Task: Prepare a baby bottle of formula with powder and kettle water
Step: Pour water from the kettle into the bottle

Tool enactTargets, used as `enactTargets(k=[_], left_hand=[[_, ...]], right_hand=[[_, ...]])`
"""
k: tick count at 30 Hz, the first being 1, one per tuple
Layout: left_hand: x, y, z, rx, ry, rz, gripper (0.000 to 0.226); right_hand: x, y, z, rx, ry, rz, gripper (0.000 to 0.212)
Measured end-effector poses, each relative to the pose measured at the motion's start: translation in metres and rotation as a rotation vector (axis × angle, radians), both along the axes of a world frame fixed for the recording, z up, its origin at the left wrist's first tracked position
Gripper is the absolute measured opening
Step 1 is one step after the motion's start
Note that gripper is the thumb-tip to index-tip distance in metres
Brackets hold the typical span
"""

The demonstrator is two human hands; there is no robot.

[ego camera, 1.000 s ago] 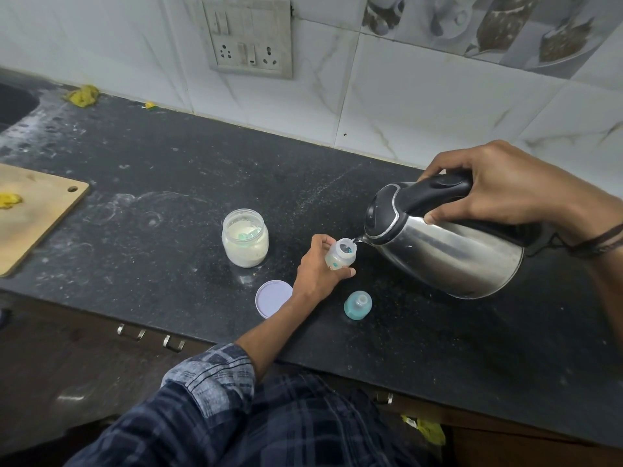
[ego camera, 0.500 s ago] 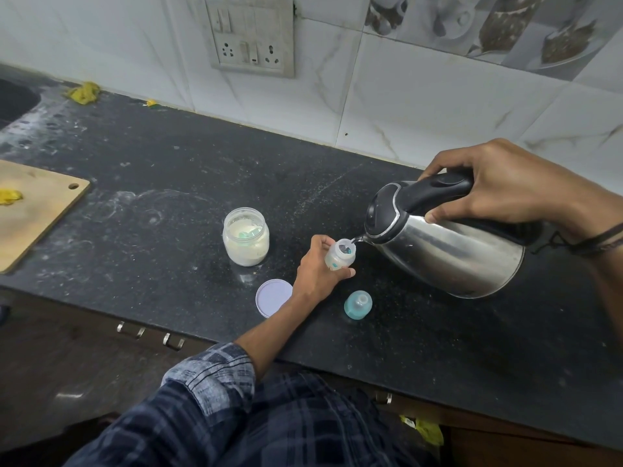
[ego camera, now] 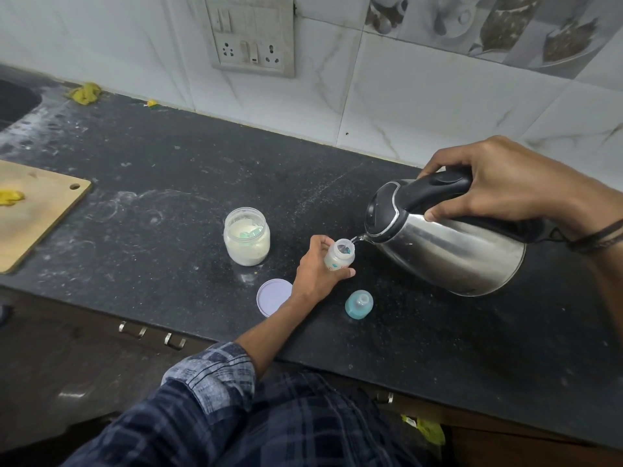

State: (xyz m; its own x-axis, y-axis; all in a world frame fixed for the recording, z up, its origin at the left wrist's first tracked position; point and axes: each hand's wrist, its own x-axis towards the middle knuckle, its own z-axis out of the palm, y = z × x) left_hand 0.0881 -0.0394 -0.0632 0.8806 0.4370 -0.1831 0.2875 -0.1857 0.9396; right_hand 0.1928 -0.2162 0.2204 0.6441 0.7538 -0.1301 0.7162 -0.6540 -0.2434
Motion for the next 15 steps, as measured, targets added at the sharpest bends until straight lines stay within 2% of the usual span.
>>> enactTargets(k=[15], left_hand=[[0.0008, 0.0028, -0.0057, -0.010, -0.002, -0.007, 0.069]], right_hand=[[-0.0060, 0.0046, 0.0062, -0.027, -0.024, -0.012, 0.042]])
